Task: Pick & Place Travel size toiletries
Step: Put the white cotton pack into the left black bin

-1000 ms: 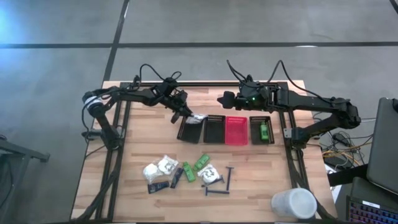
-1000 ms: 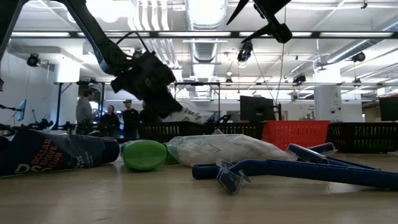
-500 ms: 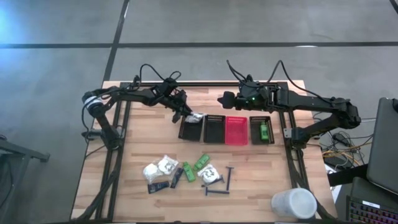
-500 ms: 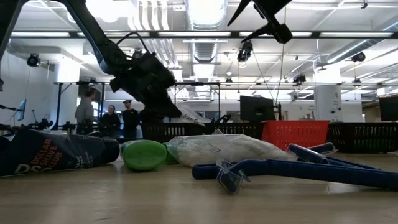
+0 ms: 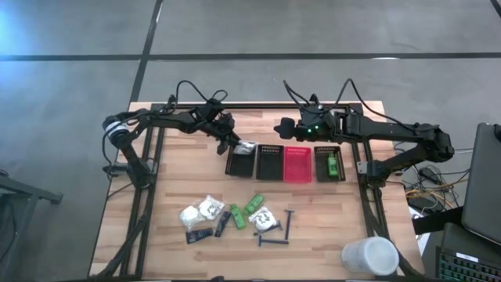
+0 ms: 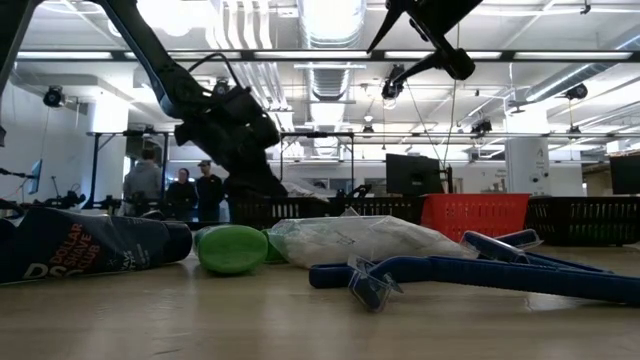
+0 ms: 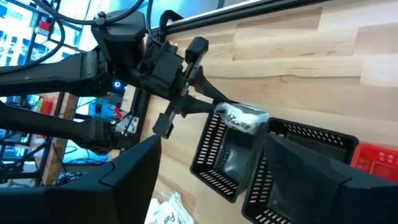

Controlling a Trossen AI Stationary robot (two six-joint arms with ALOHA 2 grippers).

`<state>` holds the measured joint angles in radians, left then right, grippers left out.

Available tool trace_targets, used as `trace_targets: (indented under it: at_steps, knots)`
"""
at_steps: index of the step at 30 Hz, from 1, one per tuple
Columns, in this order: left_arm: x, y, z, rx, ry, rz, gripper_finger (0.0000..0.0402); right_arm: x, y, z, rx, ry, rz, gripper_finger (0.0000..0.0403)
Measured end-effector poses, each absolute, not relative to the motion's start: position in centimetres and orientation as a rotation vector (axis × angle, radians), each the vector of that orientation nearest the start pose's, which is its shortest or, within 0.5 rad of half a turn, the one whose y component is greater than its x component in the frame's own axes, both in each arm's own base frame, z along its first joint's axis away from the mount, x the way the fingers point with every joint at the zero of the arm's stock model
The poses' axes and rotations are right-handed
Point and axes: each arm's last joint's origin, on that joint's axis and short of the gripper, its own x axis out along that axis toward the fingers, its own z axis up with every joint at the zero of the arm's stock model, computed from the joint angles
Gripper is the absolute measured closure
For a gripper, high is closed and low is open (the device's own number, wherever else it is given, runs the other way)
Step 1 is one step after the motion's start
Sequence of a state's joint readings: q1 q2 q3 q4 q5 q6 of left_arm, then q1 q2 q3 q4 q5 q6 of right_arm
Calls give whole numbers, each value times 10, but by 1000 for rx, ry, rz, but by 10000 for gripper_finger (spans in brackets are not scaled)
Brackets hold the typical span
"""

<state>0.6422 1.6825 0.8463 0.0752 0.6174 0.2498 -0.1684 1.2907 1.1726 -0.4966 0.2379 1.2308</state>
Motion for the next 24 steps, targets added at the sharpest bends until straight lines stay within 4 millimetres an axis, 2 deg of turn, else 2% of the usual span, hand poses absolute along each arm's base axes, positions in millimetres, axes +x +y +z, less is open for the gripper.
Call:
trace_targets:
  at_steps: [8, 14, 24]
  knots:
    - [266, 179, 167, -209, 628, -35, 286, 271, -53, 333, 1151, 291, -717, 104]
    - [260, 178, 176, -138, 674, 71, 254, 271, -53, 332, 1151, 292, -717, 98]
    - [251, 176, 170, -84, 815, 116, 236, 271, -53, 332, 1148, 293, -716, 121]
